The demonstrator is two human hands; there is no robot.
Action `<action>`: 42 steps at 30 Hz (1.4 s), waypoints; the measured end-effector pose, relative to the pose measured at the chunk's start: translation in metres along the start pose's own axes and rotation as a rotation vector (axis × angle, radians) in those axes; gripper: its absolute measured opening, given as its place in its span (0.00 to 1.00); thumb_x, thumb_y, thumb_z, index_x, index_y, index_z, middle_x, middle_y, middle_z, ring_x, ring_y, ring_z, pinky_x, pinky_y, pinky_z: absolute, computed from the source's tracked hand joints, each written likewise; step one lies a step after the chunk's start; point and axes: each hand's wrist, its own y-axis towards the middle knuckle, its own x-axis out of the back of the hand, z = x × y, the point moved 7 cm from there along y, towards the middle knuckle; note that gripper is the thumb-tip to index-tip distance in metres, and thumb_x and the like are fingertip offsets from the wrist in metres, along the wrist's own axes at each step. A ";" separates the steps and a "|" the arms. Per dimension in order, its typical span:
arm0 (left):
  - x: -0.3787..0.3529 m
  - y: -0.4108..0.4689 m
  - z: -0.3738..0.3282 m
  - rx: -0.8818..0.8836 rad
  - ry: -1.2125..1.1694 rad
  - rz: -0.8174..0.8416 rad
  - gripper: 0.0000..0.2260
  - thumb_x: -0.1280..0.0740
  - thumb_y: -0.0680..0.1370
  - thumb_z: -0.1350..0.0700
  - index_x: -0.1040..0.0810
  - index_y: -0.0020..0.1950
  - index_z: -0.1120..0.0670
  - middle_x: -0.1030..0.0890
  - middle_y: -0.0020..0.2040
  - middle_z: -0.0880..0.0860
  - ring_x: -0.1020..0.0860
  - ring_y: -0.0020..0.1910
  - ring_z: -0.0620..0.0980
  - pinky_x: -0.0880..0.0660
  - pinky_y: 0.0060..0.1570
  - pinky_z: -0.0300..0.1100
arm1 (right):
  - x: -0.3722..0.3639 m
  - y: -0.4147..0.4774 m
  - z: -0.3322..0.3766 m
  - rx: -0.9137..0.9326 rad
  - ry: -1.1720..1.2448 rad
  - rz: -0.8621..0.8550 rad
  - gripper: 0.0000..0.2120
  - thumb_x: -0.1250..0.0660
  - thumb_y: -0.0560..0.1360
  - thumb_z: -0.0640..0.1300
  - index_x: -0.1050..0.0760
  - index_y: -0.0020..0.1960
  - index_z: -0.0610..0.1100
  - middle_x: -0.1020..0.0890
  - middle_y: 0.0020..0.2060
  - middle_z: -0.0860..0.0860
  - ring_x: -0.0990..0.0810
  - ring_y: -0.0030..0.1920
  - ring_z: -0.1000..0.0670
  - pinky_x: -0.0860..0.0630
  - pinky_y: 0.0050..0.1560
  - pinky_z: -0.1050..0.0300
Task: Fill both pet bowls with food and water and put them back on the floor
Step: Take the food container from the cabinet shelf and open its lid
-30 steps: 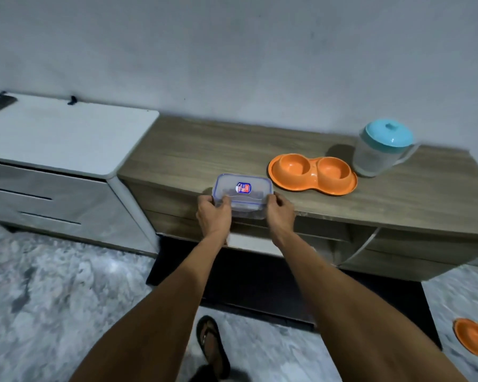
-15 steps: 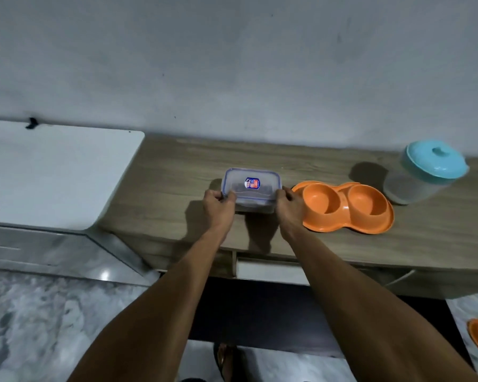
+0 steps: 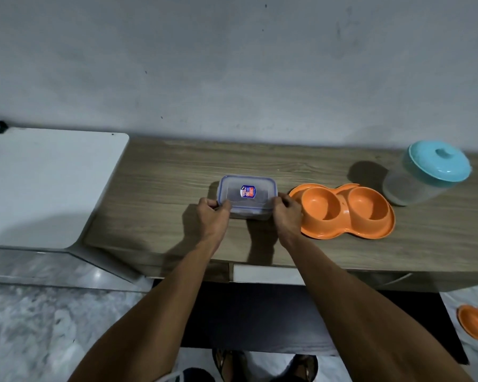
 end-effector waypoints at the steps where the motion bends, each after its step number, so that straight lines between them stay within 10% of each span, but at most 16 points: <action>1: 0.000 0.000 -0.001 0.000 0.015 0.004 0.11 0.31 0.77 0.58 0.23 0.54 0.64 0.29 0.34 0.47 0.33 0.31 0.41 0.34 0.25 0.22 | 0.000 0.001 0.002 0.008 -0.018 -0.004 0.13 0.38 0.80 0.43 0.21 0.61 0.41 0.17 0.55 0.45 0.20 0.56 0.46 0.23 0.61 0.47; 15: -0.024 0.062 -0.026 0.080 0.243 0.071 0.25 0.49 0.84 0.47 0.27 0.69 0.65 0.27 0.69 0.64 0.29 0.68 0.62 0.34 0.59 0.47 | -0.009 0.058 0.030 0.079 -0.322 -0.174 0.21 0.49 0.83 0.47 0.23 0.57 0.34 0.20 0.55 0.35 0.23 0.57 0.36 0.35 0.50 0.52; 29: -0.032 0.071 -0.022 0.070 0.247 0.006 0.25 0.49 0.84 0.46 0.25 0.66 0.64 0.24 0.66 0.65 0.27 0.65 0.63 0.32 0.58 0.48 | -0.015 0.069 0.029 0.185 -0.452 -0.151 0.22 0.50 0.84 0.48 0.23 0.52 0.35 0.19 0.53 0.35 0.22 0.54 0.35 0.37 0.47 0.53; 34: -0.027 0.066 -0.026 0.031 0.211 -0.048 0.21 0.44 0.84 0.49 0.25 0.62 0.65 0.21 0.61 0.63 0.24 0.61 0.62 0.44 0.38 0.38 | -0.015 0.068 0.029 0.200 -0.520 -0.192 0.23 0.51 0.84 0.50 0.24 0.55 0.36 0.19 0.53 0.36 0.21 0.54 0.37 0.35 0.47 0.51; 42: -0.011 0.053 0.014 0.167 -0.171 -0.006 0.28 0.30 0.74 0.43 0.29 0.61 0.64 0.22 0.52 0.59 0.24 0.46 0.53 0.32 0.40 0.42 | -0.030 0.070 0.079 0.488 -0.962 -0.176 0.17 0.44 0.79 0.49 0.24 0.56 0.38 0.20 0.57 0.38 0.23 0.58 0.35 0.28 0.56 0.44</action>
